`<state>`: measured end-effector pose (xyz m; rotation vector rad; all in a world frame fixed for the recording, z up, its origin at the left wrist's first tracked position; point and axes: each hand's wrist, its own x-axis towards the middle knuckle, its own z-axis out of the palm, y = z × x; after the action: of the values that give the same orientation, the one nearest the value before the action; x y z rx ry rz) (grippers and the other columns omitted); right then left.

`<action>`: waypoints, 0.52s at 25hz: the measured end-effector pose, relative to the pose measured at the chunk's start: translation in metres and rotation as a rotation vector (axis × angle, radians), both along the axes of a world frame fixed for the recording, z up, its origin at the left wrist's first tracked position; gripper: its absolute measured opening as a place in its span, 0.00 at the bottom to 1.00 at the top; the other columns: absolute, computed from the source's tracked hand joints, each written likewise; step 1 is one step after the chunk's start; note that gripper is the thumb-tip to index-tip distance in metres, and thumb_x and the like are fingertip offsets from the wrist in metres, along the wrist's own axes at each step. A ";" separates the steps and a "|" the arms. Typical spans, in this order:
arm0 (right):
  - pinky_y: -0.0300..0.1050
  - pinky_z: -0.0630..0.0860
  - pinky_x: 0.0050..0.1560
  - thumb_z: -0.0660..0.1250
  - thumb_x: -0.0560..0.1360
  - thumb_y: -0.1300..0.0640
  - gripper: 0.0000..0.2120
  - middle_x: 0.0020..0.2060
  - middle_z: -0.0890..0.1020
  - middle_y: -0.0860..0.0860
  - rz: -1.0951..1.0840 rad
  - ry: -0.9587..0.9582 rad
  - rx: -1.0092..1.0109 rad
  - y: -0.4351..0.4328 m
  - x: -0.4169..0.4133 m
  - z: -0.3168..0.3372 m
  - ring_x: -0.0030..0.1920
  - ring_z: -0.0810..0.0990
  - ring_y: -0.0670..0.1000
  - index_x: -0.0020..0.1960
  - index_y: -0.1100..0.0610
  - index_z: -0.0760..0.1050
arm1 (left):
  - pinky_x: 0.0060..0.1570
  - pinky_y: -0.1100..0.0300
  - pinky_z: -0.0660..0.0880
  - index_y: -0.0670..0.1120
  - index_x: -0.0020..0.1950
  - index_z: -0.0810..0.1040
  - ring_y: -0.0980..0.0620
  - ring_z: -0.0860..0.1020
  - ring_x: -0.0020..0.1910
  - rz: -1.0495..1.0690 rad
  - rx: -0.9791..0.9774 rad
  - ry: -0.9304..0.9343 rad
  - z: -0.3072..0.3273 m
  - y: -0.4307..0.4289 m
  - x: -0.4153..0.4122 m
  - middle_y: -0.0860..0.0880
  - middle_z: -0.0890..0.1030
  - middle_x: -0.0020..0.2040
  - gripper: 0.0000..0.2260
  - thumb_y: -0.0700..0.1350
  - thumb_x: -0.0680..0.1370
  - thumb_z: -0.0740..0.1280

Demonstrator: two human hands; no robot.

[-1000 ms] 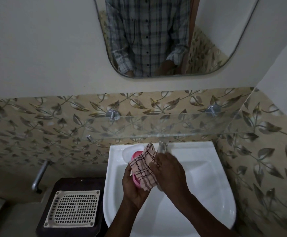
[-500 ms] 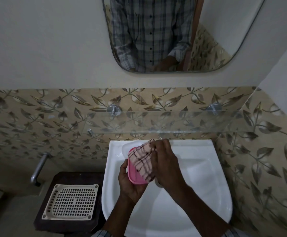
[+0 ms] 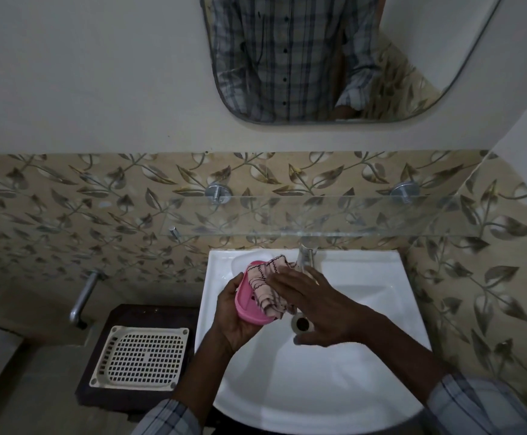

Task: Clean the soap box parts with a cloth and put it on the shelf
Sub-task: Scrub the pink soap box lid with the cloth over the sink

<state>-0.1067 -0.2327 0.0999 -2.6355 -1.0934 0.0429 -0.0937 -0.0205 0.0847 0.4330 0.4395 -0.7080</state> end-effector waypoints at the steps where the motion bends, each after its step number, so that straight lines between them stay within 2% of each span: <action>1: 0.55 0.55 0.75 0.71 0.70 0.48 0.42 0.77 0.62 0.53 0.013 -0.102 -0.033 0.000 0.002 -0.002 0.77 0.58 0.53 0.79 0.52 0.55 | 0.67 0.40 0.69 0.37 0.74 0.69 0.37 0.76 0.61 -0.037 0.031 -0.010 0.003 0.000 0.004 0.34 0.76 0.66 0.29 0.52 0.77 0.61; 2: 0.53 0.63 0.71 0.72 0.70 0.55 0.38 0.73 0.69 0.54 -0.006 -0.154 0.013 0.002 0.005 -0.004 0.73 0.67 0.54 0.77 0.52 0.62 | 0.66 0.41 0.69 0.37 0.74 0.69 0.37 0.76 0.61 -0.071 0.075 -0.022 0.006 -0.002 0.007 0.35 0.77 0.66 0.28 0.52 0.77 0.61; 3: 0.50 0.70 0.65 0.72 0.69 0.62 0.34 0.68 0.75 0.53 -0.056 -0.118 0.124 0.005 0.010 -0.003 0.67 0.74 0.54 0.74 0.52 0.68 | 0.63 0.42 0.72 0.37 0.72 0.71 0.37 0.77 0.60 -0.094 0.129 -0.034 0.010 -0.003 0.009 0.35 0.78 0.65 0.28 0.52 0.77 0.61; 4: 0.45 0.74 0.60 0.71 0.69 0.63 0.31 0.64 0.80 0.51 -0.154 0.012 0.287 0.006 0.014 0.000 0.62 0.79 0.51 0.71 0.50 0.72 | 0.57 0.43 0.75 0.36 0.70 0.73 0.37 0.78 0.57 -0.108 0.187 -0.040 0.013 -0.004 0.011 0.35 0.80 0.62 0.28 0.52 0.75 0.63; 6: 0.39 0.78 0.49 0.71 0.68 0.55 0.23 0.53 0.85 0.45 -0.467 0.359 0.682 0.006 0.015 0.001 0.50 0.83 0.45 0.62 0.42 0.75 | 0.39 0.48 0.81 0.37 0.66 0.75 0.38 0.78 0.49 -0.115 0.279 -0.012 0.014 -0.001 0.014 0.35 0.81 0.54 0.27 0.53 0.72 0.65; 7: 0.42 0.80 0.46 0.72 0.66 0.54 0.21 0.48 0.86 0.46 -0.626 0.531 0.910 0.007 0.013 -0.004 0.48 0.84 0.48 0.58 0.44 0.76 | 0.33 0.51 0.80 0.38 0.64 0.75 0.38 0.77 0.46 -0.120 0.312 0.020 0.013 0.002 0.014 0.36 0.80 0.52 0.27 0.53 0.71 0.65; 9: 0.50 0.80 0.48 0.69 0.65 0.61 0.17 0.47 0.86 0.56 -0.827 0.862 1.403 0.009 0.005 -0.019 0.48 0.83 0.59 0.54 0.54 0.81 | 0.30 0.52 0.80 0.39 0.64 0.73 0.39 0.76 0.44 -0.119 0.342 0.075 0.009 0.007 0.011 0.36 0.78 0.51 0.27 0.53 0.71 0.65; 11: 0.57 0.79 0.55 0.66 0.68 0.62 0.19 0.52 0.83 0.64 -0.847 1.255 1.823 0.012 -0.004 -0.026 0.53 0.82 0.63 0.58 0.62 0.80 | 0.29 0.52 0.80 0.40 0.65 0.72 0.40 0.75 0.43 -0.106 0.346 0.105 0.004 0.008 0.007 0.37 0.78 0.50 0.25 0.54 0.73 0.64; 13: 0.60 0.73 0.64 0.64 0.76 0.53 0.20 0.60 0.80 0.65 -0.810 1.504 1.967 0.015 -0.014 -0.028 0.60 0.79 0.63 0.64 0.63 0.78 | 0.29 0.52 0.80 0.39 0.66 0.72 0.39 0.76 0.44 -0.094 0.346 0.116 -0.001 0.009 0.003 0.36 0.77 0.50 0.24 0.54 0.76 0.63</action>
<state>-0.1202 -0.2182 0.0715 -0.4998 0.4987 0.3985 -0.0904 -0.0111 0.0841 0.7443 0.6585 -0.7528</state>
